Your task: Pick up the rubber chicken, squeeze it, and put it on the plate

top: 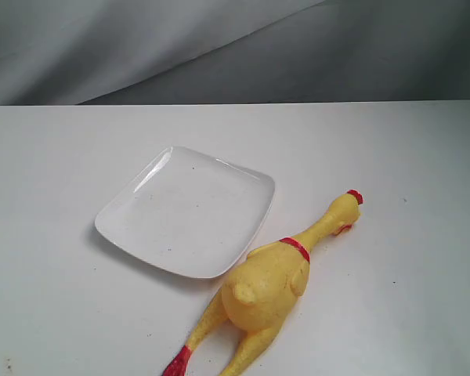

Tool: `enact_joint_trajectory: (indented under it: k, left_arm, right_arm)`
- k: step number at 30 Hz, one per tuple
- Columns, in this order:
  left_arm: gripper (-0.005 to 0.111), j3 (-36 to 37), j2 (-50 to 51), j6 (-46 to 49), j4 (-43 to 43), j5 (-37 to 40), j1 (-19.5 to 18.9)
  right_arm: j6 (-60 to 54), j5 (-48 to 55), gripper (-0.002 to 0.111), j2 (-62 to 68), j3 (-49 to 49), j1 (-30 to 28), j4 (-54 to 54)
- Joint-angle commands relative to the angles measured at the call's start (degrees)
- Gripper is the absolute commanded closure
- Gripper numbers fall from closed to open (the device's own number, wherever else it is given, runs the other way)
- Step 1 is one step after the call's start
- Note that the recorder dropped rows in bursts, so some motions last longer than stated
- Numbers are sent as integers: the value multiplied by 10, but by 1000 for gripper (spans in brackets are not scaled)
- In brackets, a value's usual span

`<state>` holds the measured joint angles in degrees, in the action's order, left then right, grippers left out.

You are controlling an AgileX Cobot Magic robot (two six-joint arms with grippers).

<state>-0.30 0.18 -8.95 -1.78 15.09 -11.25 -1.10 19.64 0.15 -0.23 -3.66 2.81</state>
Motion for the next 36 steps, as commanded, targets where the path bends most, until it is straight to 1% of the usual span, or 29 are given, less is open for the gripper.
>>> enact_joint_trajectory:
  k: [1,6,10,13,15,18,22,24,27,29,30,31,32,36]
  left_arm:
    - [106,3,-2,0,-1,2,-1]
    - [106,3,-2,0,-1,2,-1]
    - [106,3,-2,0,-1,2,-1]
    - [106,3,-2,0,-1,2,-1]
    - [106,3,-2,0,-1,2,-1]
    - [106,3,-2,0,-1,2,-1]
    - [106,3,-2,0,-1,2,-1]
    - [106,3,-2,0,-1,2,-1]
    - [106,3,-2,0,-1,2,-1]
    - [106,3,-2,0,-1,2,-1]
    - [106,3,-2,0,-1,2,-1]
    - [106,3,-2,0,-1,2,-1]
    - [106,3,-2,0,-1,2,-1]
    - [106,3,-2,0,-1,2,-1]
  right_arm:
    - [1,-1,108,-1,2,-4,-6]
    - [-6,-15,108,-1,2,-4,-16]
    - [-2,-96,108,-1,2,-4,-18]
    - [-1,-187,108,-1,2,-4,-18]
    - [-1,-282,108,-1,2,-4,-18]
    - [-1,-385,108,-1,2,-4,-18]
    - [-1,-501,108,-1,2,-4,-18]
    - [1,-542,108,-1,2,-4,-18]
    - [60,-595,108,-1,2,-4,-18]
    - [160,-640,108,-1,2,-4,-18]
    - [207,-645,108,-1,2,-4,-18]
    - [230,-636,108,-1,0,-4,-18]
    - [249,-608,108,-1,-20,-4,-19]
    - [238,-376,108,14,-135,-4,-23]
